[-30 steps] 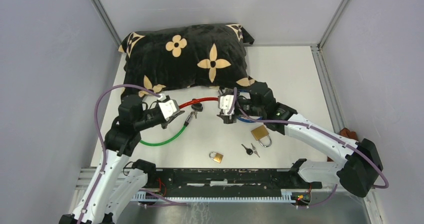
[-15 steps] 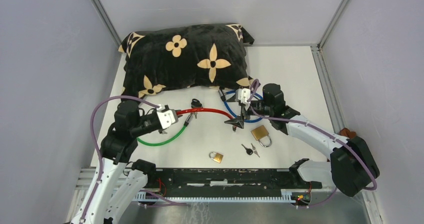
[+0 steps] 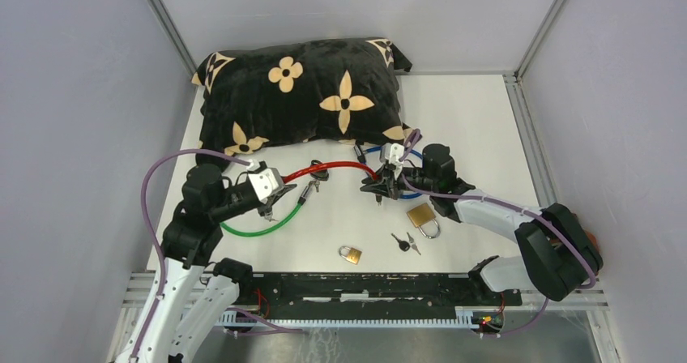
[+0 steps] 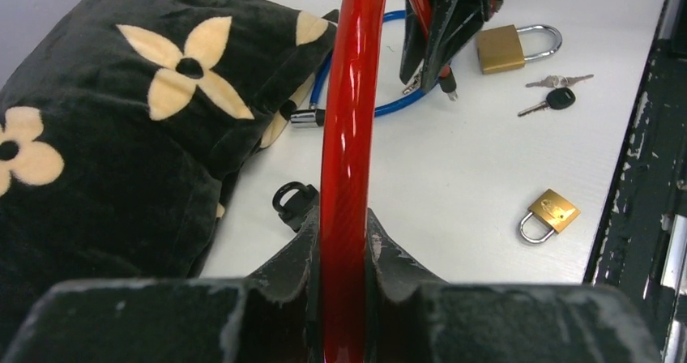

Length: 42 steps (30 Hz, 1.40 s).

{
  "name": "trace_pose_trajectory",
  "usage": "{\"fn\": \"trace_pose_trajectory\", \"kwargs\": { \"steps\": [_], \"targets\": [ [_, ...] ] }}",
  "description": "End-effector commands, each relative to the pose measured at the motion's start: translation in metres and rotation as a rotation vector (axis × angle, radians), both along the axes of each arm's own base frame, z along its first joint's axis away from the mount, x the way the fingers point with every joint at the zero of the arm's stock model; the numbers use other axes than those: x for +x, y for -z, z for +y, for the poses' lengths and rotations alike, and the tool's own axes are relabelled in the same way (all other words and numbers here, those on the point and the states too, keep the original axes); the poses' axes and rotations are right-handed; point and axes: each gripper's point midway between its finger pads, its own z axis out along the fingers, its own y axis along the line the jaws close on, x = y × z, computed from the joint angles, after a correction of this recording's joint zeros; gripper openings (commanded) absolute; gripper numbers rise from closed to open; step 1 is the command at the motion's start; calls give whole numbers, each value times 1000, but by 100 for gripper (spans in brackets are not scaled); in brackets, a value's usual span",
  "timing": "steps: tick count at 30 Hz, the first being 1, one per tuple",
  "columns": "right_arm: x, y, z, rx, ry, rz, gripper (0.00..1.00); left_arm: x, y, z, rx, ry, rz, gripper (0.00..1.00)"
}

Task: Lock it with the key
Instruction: Lock the lock.

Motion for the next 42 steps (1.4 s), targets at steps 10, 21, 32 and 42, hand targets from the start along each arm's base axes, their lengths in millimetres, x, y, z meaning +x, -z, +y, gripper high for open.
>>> {"fn": "trace_pose_trajectory", "kwargs": {
  "steps": [10, 21, 32, 42],
  "targets": [
    [50, -158, -16, 209, 187, -244, 0, 0, 22, -14, -161, -39, 252, 25],
    [52, -206, -2, 205, 44, -442, 0, -15, 57, -32, -115, 119, 299, 41],
    [64, -230, 7, 230, -19, -449, 0, 7, 79, -20, -46, -2, 317, 61],
    [59, -248, 7, 248, -35, -462, 0, 25, 90, -7, -61, -147, 296, 42]
  ]
}}
